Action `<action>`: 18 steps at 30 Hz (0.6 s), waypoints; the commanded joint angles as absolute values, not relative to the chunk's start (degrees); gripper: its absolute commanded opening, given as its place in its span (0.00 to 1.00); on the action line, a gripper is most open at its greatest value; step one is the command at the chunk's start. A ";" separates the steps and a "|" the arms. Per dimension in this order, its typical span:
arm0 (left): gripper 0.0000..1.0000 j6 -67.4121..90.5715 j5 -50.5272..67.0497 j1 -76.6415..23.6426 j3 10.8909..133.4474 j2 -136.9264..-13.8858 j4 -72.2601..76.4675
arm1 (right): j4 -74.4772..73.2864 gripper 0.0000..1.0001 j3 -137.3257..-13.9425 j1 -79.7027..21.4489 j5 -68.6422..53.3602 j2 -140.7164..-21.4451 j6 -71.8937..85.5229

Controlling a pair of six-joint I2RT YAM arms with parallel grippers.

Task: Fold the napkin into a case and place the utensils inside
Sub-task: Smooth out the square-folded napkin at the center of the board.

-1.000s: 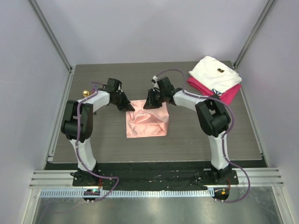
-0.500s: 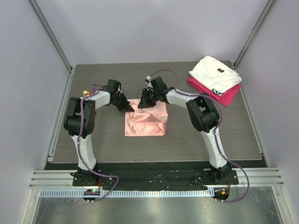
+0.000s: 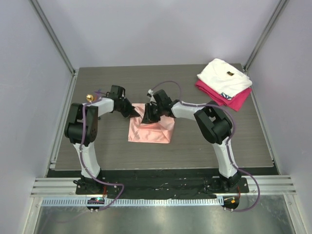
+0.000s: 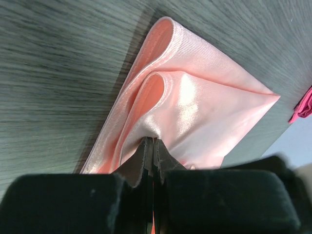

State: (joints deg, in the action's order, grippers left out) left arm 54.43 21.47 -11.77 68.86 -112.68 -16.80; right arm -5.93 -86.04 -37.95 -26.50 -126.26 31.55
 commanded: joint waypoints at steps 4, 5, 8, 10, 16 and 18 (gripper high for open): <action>0.00 55.20 17.58 -11.34 67.94 -110.48 -16.79 | -4.58 0.28 -70.08 -45.00 -26.89 -109.26 35.32; 0.00 55.11 17.49 -11.34 68.03 -110.30 -16.87 | -4.31 0.28 -68.66 -45.09 -26.37 -105.77 35.94; 0.00 54.85 17.84 -11.25 67.85 -109.25 -16.96 | -4.13 0.30 -64.78 -44.56 -23.22 -101.44 36.92; 0.00 53.80 17.75 -11.25 68.11 -108.81 -18.18 | -5.97 0.32 -64.51 -43.08 -22.59 -98.89 35.78; 0.03 50.19 17.93 -11.25 70.84 -106.44 -22.32 | -11.69 0.41 -65.21 -38.15 -17.41 -96.06 32.18; 0.06 48.87 18.10 -11.25 71.54 -105.03 -23.64 | -12.38 0.44 -66.70 -35.95 -17.49 -96.94 31.12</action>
